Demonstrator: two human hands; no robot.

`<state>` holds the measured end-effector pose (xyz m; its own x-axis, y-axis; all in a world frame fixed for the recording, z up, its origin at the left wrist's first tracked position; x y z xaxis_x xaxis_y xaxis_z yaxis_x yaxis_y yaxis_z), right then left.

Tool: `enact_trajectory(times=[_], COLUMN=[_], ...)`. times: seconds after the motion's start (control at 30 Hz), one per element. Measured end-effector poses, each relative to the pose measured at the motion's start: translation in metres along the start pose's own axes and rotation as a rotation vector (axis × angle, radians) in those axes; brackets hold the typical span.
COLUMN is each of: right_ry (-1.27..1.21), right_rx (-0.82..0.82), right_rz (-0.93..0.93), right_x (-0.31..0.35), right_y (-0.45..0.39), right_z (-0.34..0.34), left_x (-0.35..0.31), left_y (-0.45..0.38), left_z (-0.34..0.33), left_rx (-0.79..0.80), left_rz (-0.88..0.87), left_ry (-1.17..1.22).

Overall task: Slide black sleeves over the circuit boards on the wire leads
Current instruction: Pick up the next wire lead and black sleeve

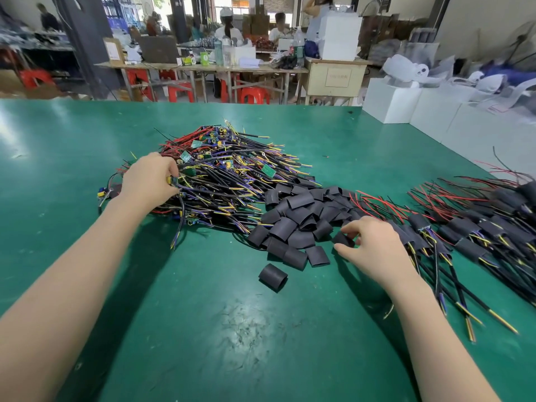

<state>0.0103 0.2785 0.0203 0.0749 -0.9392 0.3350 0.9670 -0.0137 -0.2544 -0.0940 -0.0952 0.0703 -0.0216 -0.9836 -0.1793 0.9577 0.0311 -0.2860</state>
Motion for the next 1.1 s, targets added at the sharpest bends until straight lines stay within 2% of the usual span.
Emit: enact_trajectory(times=[0.07,0.23,0.33,0.43,0.57,0.77,0.83,0.97,1.1], right_ry=[-0.005,-0.077,-0.184,-0.283,-0.533,-0.579,-0.538,-0.243,-0.229], right_rx=[-0.009,-0.084,-0.151,-0.153,-0.06,-0.099,-0.083,0.0,0.027], right_rz=[-0.001,0.008,0.064,0.078,0.056,0.086,0.11,0.137,0.12], right_x=[0.002,0.005,0.009,0.012,0.015,0.016,0.017,0.017,0.019], right_y=[0.001,0.001,0.001,0.001,0.002,0.002,0.003,0.005,0.005], right_z=[0.001,0.003,0.004,0.002,-0.003,0.0,0.001,0.0,0.0], left_x=[0.0,-0.003,-0.006,-0.016,-0.033,-0.049,-0.049,-0.043,-0.037], left_y=[0.007,0.028,0.047,0.065,0.081,0.097,0.099,0.099,0.096], left_z=[0.007,0.029,0.038,0.033,0.012,-0.012,-0.014,-0.018,-0.022], left_rx=[-0.045,-0.355,-0.442,-0.416,-0.275,-0.097,-0.098,-0.114,-0.182], left_rz=[-0.018,-0.129,-0.183,-0.208,-0.252,-0.351,-0.374,-0.35,-0.295], left_ry=[0.045,0.326,0.513,0.696,0.848,0.827,0.768,0.699,0.679])
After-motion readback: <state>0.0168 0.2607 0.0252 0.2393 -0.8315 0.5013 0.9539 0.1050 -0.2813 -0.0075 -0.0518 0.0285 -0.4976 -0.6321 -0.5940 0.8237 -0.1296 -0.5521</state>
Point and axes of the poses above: each hand's wrist, its own y-axis away from the middle knuckle, its own z-axis out of the back of the hand, x = y × z, the point moved 1 cm from there along -y, towards the middle knuckle, and after that the axes turned 3 degrees about x, right-handed, at the moved point
